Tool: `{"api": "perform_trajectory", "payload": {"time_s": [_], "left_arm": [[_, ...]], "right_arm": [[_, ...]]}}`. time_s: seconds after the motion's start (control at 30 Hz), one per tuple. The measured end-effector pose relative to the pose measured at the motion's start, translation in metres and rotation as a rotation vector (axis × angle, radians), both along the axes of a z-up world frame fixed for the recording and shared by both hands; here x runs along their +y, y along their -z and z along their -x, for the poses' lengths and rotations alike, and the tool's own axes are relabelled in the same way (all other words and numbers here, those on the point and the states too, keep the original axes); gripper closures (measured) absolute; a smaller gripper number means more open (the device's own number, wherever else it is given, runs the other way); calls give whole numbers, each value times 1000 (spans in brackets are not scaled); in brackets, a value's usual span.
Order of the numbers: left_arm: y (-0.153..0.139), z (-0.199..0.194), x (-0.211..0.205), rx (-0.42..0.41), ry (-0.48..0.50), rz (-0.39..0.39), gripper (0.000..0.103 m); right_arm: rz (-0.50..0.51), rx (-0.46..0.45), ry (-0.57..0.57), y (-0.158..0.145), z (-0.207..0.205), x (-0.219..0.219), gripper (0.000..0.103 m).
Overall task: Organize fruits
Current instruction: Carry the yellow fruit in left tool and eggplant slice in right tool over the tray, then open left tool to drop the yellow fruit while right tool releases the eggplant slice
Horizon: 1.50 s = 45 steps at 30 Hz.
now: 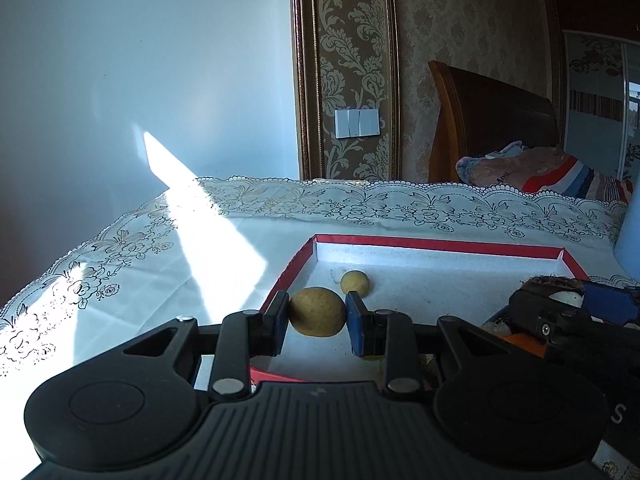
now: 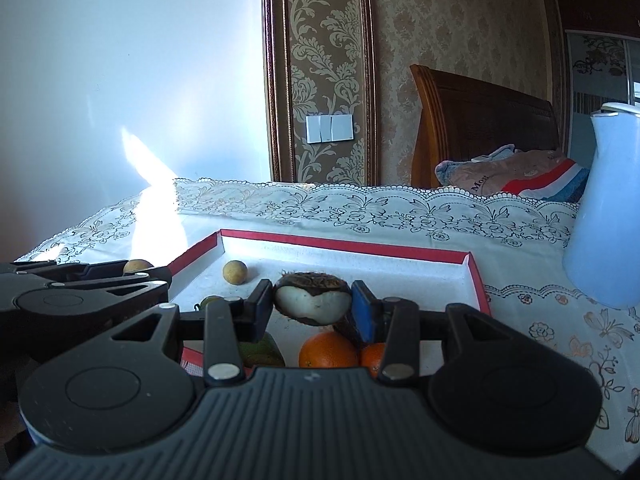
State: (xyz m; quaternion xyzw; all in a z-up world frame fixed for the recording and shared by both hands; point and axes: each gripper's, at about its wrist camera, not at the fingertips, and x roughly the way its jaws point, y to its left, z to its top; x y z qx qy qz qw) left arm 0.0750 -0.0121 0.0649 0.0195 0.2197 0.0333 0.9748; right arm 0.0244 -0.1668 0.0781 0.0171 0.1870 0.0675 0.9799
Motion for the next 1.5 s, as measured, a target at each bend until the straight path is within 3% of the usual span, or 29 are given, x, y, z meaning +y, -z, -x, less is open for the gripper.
{"api": "perform_trajectory", "payload": {"time_s": [0.3,0.6,1.0,1.5], "left_arm": [[7,-27,3,42,22,58,73],[20,-43,1,86,20,47,73],[26,-47,1,80,5,28,73],[27,-51,-1,74,53,48,73]], "right_arm": [[21,18,-13,7,-24,5,63],[27,23,-19,13,-35,7,63],[45,2,-28,18,-35,12,63],[72,-26,9,20,-34,10,63]]}}
